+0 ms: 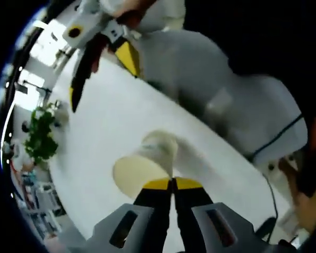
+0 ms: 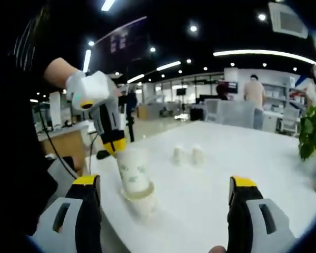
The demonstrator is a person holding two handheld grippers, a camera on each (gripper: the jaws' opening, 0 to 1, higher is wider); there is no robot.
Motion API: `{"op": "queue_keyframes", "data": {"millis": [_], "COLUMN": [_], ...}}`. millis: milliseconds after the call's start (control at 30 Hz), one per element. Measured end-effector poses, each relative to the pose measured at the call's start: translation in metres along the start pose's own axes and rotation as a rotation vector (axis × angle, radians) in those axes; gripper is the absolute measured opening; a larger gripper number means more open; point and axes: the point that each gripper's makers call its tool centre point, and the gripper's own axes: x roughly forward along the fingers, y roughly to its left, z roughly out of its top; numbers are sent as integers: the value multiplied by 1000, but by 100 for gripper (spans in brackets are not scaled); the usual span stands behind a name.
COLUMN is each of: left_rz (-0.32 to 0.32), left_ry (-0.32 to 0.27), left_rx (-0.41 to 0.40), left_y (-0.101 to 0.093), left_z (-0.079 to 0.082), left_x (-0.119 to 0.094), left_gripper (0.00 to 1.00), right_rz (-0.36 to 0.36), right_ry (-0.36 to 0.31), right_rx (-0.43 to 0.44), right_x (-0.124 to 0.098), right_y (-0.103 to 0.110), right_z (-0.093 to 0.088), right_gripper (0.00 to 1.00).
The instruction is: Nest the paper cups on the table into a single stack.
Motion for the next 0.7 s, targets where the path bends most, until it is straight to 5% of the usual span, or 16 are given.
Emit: {"op": "queue_keyframes", "data": {"millis": [300,700], "left_rz": [-67,-133], "left_ry": [58,84], "left_rx": [108,94], "left_y": [5,5], "left_z": [5,7], "left_x": [17,38], "left_gripper": [0,0], "right_rz": [-16,-29], "right_ry": [-16,-37], "right_rx": [27,76], "right_x": [-5,-7], "right_y": [-4,-8], "right_z": [-4,-10], "right_gripper": [99,98]}}
